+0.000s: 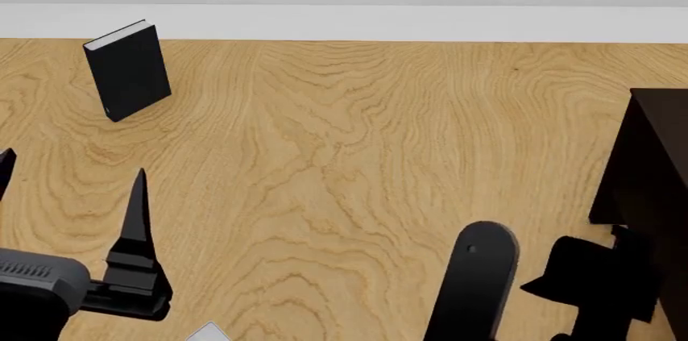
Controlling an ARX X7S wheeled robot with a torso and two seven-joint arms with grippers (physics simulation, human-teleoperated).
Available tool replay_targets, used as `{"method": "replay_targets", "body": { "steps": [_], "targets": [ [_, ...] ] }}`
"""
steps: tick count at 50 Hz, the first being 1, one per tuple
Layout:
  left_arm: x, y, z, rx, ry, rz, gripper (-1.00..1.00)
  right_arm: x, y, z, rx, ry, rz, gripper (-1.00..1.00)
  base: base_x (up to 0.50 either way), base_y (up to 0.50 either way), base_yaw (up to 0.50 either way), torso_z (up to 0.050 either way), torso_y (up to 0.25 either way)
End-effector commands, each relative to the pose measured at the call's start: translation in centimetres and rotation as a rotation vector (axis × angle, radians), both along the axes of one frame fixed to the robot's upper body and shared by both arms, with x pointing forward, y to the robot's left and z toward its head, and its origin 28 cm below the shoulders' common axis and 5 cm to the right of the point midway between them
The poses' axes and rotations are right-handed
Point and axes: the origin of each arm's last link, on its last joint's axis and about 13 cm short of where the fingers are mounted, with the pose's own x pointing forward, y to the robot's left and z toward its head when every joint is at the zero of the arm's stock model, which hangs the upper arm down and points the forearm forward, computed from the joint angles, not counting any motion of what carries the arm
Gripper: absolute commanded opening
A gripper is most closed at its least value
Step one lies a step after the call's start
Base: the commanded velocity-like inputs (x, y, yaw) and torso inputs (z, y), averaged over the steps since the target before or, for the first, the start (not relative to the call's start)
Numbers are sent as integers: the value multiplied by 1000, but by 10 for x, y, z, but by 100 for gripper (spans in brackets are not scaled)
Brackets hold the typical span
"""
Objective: Pick up the book on the right and place it on the cabinet shelf.
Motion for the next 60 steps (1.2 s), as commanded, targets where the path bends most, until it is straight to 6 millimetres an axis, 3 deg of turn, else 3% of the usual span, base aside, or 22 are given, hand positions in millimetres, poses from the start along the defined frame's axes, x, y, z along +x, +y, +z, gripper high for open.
{"method": "replay_targets", "body": {
  "steps": [1,26,60],
  "targets": [
    [-1,0,0,-1,2,-3,100,2,4,-6,-25,36,50,100,0,0,0,0,0],
    [-2,0,2,1,0,-9,100,9,18,-30,-100,113,142,100,0,0,0,0,0],
    [-5,-4,3,17,-1,-5,100,35,15,-67,-138,201,134,100,0,0,0,0,0]
  ]
}}
